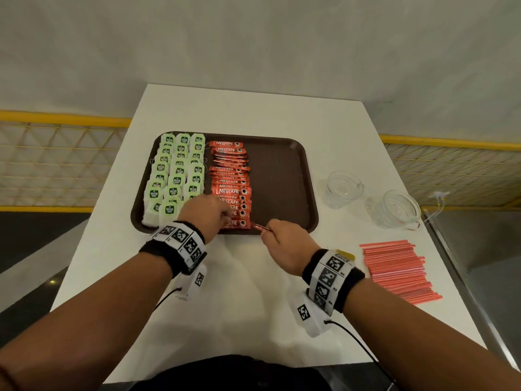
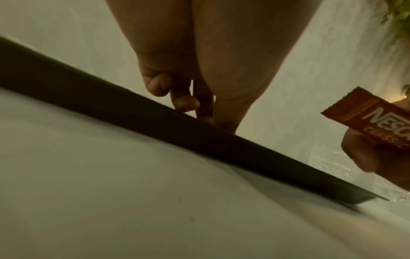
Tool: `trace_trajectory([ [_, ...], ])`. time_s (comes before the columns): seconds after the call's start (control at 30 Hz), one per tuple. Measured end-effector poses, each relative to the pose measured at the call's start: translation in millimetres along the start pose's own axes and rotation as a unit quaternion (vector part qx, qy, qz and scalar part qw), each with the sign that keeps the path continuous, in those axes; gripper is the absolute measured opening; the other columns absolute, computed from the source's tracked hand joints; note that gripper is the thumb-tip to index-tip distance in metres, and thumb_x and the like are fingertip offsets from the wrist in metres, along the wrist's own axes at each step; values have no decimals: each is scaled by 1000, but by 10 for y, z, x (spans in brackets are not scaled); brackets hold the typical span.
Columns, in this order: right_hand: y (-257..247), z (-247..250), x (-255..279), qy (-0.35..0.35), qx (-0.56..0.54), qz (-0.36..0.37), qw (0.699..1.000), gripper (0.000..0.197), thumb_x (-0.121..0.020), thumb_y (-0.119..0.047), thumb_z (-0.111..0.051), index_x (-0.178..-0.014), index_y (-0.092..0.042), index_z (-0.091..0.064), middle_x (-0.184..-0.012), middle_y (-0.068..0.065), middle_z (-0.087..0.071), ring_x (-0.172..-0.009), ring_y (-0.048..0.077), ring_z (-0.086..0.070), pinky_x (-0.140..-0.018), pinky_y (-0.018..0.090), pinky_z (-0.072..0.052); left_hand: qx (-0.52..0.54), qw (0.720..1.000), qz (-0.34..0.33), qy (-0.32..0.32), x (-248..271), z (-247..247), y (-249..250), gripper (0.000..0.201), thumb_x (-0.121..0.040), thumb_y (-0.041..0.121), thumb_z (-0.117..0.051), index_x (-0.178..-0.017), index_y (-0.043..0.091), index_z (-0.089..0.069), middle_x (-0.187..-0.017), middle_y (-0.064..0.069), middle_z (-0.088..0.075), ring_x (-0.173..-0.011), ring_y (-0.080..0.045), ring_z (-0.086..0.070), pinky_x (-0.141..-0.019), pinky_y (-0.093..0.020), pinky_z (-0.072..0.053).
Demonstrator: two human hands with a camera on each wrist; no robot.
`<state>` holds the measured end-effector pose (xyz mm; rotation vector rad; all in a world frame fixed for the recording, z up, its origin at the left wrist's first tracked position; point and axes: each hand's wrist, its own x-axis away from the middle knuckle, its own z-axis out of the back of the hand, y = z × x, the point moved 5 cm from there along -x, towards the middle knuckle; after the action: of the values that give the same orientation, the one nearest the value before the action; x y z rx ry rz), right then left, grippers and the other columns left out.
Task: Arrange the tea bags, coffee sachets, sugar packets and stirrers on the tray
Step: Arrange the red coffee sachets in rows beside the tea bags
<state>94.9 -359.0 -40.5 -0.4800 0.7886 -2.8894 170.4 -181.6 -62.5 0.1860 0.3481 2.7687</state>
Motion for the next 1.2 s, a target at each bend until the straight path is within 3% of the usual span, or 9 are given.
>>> trace_trajectory([
  [0.17,-155,-83,-130,26,3,13,1000,15,-98,-18,-43,-88,-11,-52,-88,4,-51,-77,22,-49,-70,30,-36,128,988,-80,28,54,94,67,32,-94,47,-52,-85,23,-71,-77,6,-63,-72,-13,-56,-68,-30,-47],
  [0.33,-306,-164,-185,67,-17,40,997,16,-98,-18,-51,-101,-7,-62,-97,8,-58,-82,22,-54,-72,33,-43,144,975,-167,-16,146,110,89,18,-90,39,-64,-103,32,-74,-90,15,-68,-83,-7,-58,-72,-25,-46],
  [0.4,-278,-156,-201,90,-12,24,996,15,-96,-21,-57,-101,-10,-65,-97,7,-61,-84,23,-57,-74,35,-47,123,979,-162,4,135,91,8,14,-89,38,-65,-98,31,-74,-85,18,-62,-82,-9,-53,-71,-27,-41],
  [0.53,-146,-131,-265,132,-32,-18,991,9,-94,-17,-59,-94,-14,-68,-94,3,-65,-85,20,-60,-77,34,-50,104,988,-112,19,132,73,-199,16,-87,37,-67,-98,29,-75,-92,8,-67,-88,-16,-56,-81,-39,-49],
  [0.7,-126,-120,-290,127,-115,-46,984,30,-100,-42,-49,-101,-17,-65,-83,-3,-69,-76,14,-65,-68,28,-51,144,968,-152,141,271,273,-128,8,-76,20,-80,-83,21,-76,-84,6,-69,-77,-16,-54,-72,-34,-49],
  [0.8,-119,-139,-319,112,-142,-36,983,24,-98,-33,-57,-113,-16,-65,-88,-6,-70,-81,10,-66,-72,20,-50,145,954,-191,179,303,297,-91,7,-74,17,-80,-78,17,-74,-89,4,-68,-78,-19,-55,-70,-30,-46],
  [0.93,-101,-156,-352,105,-126,-4,987,33,-91,-21,-69,-124,-16,-67,-94,-2,-70,-86,12,-66,-85,28,-55,140,966,-197,95,289,182,-92,9,-74,18,-81,-78,20,-73,-91,5,-71,-79,-16,-64,-71,-35,-56],
  [1.1,-86,-163,-420,101,-76,-4,992,24,-88,-25,-72,-112,-21,-70,-83,-11,-60,-70,1,-53,-65,11,-40,136,984,-114,1,247,73,-145,10,-82,27,-73,-92,27,-73,-92,10,-69,-83,-9,-61,-79,-31,-52],
  [1.2,-99,-164,-475,76,-20,-2,997,23,-92,-32,-65,-111,-20,-71,-91,-7,-65,-82,10,-58,-76,22,-47,128,988,-83,-4,212,33,-122,10,-86,19,-68,-92,26,-72,-91,10,-67,-83,-9,-58,-78,-28,-48],
])
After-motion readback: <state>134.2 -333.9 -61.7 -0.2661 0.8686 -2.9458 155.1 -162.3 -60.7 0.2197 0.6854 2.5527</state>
